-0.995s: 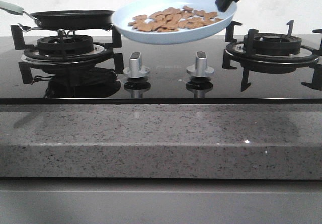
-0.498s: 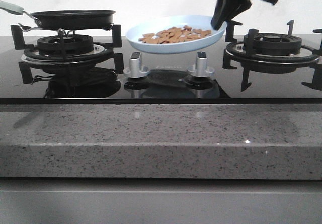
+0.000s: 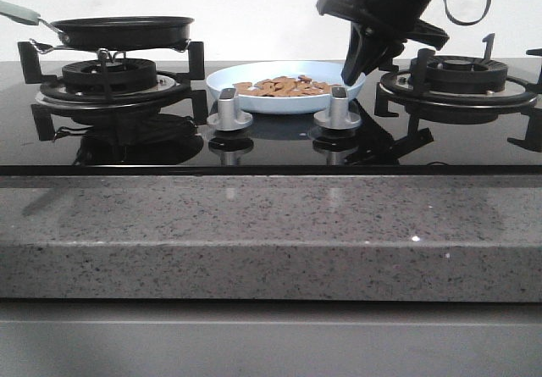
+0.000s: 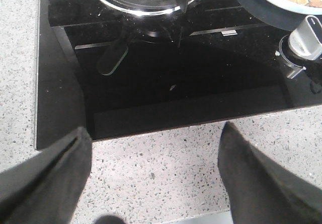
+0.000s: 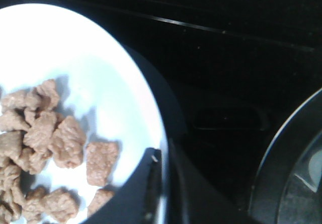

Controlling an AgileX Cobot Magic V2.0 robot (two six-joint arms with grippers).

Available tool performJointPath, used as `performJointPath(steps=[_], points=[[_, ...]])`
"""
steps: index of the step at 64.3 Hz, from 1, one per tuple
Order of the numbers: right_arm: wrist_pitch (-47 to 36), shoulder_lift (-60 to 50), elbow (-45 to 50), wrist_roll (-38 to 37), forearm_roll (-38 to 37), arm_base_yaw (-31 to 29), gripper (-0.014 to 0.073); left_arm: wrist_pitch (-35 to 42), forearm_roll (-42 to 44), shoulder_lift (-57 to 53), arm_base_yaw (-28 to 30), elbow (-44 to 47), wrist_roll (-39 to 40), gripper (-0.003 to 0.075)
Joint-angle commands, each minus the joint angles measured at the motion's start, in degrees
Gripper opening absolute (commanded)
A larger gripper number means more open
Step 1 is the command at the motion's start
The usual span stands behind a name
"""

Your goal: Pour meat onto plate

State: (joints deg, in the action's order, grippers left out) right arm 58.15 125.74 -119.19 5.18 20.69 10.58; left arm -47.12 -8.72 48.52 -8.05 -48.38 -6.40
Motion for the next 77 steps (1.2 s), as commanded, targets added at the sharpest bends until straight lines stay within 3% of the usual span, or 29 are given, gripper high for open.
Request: performJointPath(steps=[1,8,32,44,77], points=[[-0.90,-3.74,-2.67,0.43,1.48,-0.32,0.0234,3.59,-0.49,-0.39,-0.39,-1.50,0.35,0.0510],[0.46,-4.33,-4.10,0.43,1.48,-0.32,0.0313,3.59,-0.49,-0.39,-0.39,-1.50,0.35,0.0510],[2.78,-16.28,-2.06,0.43,-1.23,3.23,0.0310,3.59,-0.49,-0.39,-0.39,-1.50,0.35,0.0510],[-1.43,-27.14,9.90,-0.06,-6.04,6.62,0.0310,3.59,-0.49,-0.39,-0.39,-1.50,0.35,0.0510],[-9.56,-61.79,54.41,-0.85,-10.52,6.37,0.0310,3.59,-0.49,-0.39,-0.39,-1.50,0.35,0.0510]])
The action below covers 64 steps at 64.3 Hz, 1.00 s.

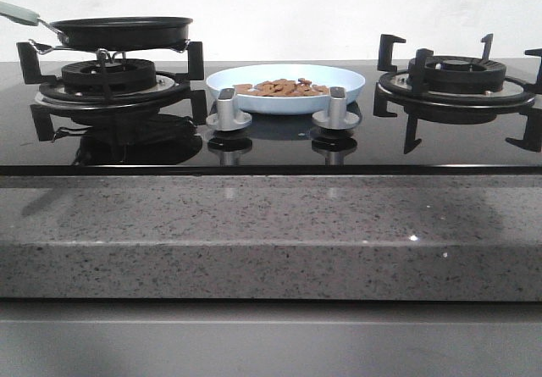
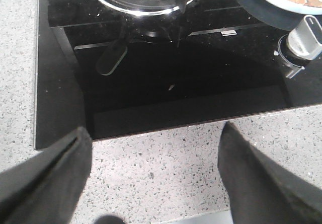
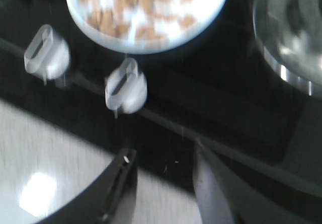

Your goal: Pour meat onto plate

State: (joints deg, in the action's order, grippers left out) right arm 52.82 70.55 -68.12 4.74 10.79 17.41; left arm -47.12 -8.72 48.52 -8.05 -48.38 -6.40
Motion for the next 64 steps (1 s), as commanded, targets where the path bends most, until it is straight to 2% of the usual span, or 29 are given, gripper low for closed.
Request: performJointPath(steps=[1,17,35,59,64], points=[[-4.32,-7.61,4.28,-0.68,-0.75,-0.46,0.0310,3.59,-0.49,-0.39,-0.39,-1.50,0.35,0.0510],[-3.11,-25.13,17.14,-7.29,-6.32,-0.50,0.0310,3.59,-0.49,-0.39,-0.39,-1.50,0.35,0.0510],[0.55,-39.21,23.94,-7.92,-6.82,-0.50,0.0310,3.59,-0.54,-0.39,-0.39,-1.50,0.35,0.0510],[0.75,-42.97,25.95,-7.92,-6.82,-0.50,0.0308,3.89,-0.54,-0.39,-0.39,-1.50,0.35,0.0510],[0.68,-42.97,25.95,-7.92,-6.82,-0.50,0.0277,3.89,-0.54,-0.39,-0.39,-1.50,0.35,0.0510]])
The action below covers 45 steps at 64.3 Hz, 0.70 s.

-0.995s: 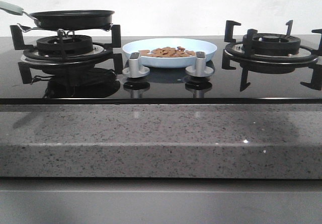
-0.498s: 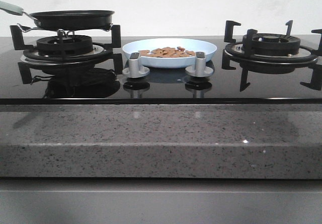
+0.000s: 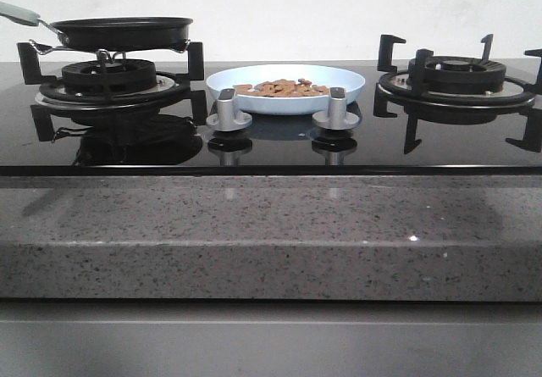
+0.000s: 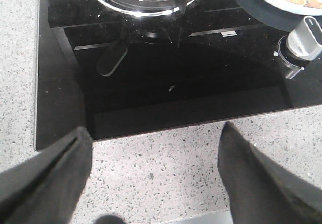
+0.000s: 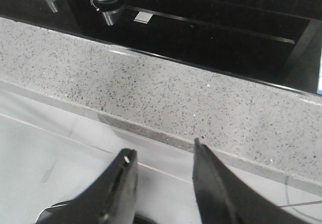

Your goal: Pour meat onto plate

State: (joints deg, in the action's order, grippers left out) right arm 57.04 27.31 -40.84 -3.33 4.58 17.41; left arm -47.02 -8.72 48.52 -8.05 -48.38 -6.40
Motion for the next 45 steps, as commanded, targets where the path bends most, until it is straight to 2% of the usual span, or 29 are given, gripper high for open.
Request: performJointPath(steps=[1,13,17,27,36,42,45], points=[[-3.62,0.27,-1.33,0.16,-0.61,-0.50,0.0260,3.78,-0.54,-0.39,-0.39,-1.50,0.35,0.0510],[-4.09,0.27,-1.33,0.16,-0.61,-0.50,0.0059,4.01,-0.54,-0.39,-0.39,-1.50,0.35,0.0509],[-4.14,0.27,-1.33,0.16,-0.61,-0.50,-0.0013,4.51,-0.54,-0.39,-0.39,-1.50,0.35,0.0479],[-4.20,0.27,-1.33,0.21,-0.61,-0.50,-0.0124,4.65,-0.54,-0.39,-0.39,-1.50,0.35,0.0273],[-4.13,0.27,-1.33,0.21,-0.53,-0.50,-0.0119,4.76,-0.54,-0.39,-0.39,-1.50,0.35,0.0082],[-3.42,0.27,-1.33,0.21,-0.47,-0.50,-0.0119,4.76,-0.54,-0.39,-0.39,-1.50,0.35,-0.0009],[-3.42,0.27,-1.33,0.21,-0.47,-0.50,-0.0119,4.76,-0.54,-0.39,-0.39,-1.50,0.35,-0.0020]])
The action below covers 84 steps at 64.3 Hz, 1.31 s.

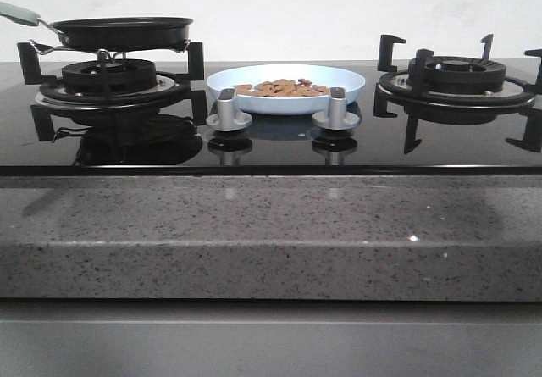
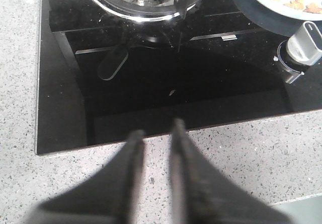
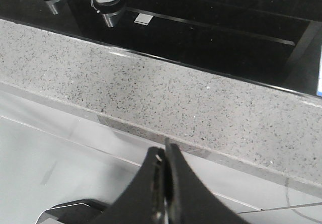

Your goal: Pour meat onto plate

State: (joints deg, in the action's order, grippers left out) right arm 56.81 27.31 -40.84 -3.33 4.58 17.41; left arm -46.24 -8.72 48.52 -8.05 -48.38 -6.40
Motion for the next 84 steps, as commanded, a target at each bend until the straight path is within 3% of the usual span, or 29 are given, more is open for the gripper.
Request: performJointPath(steps=[1,22,32,57,72,84], points=[[-3.19,0.27,-1.33,0.21,-0.47,-0.50,-0.0119,3.98,-0.54,-0.39,-0.39,-1.50,0.35,-0.0020],[-3.19,0.27,-1.33,0.21,-0.47,-0.50,-0.0119,4.10,-0.54,-0.39,-0.39,-1.34,0.35,-0.0020],[-3.19,0.27,-1.33,0.21,-0.47,-0.50,-0.0119,6.44,2.64,-5.51,-0.26,-0.30,-0.49,-0.0020],[-3.19,0.27,-1.33,0.21,-0.47,-0.50,-0.0119,32.75,1.16,-29.50,5.28,27.19,-0.49,-0.0020],[-3.19,0.27,-1.33,0.21,-0.47,-0.50,-0.0119,42.14,-2.05,-42.33,5.42,41.49,-0.49,-0.0020],[-3.19,0.27,-1.33,0.21,-0.47,-0.50,-0.0119,44.93,-2.63,-49.66,5.42,46.60,-0.49,-0.0020]])
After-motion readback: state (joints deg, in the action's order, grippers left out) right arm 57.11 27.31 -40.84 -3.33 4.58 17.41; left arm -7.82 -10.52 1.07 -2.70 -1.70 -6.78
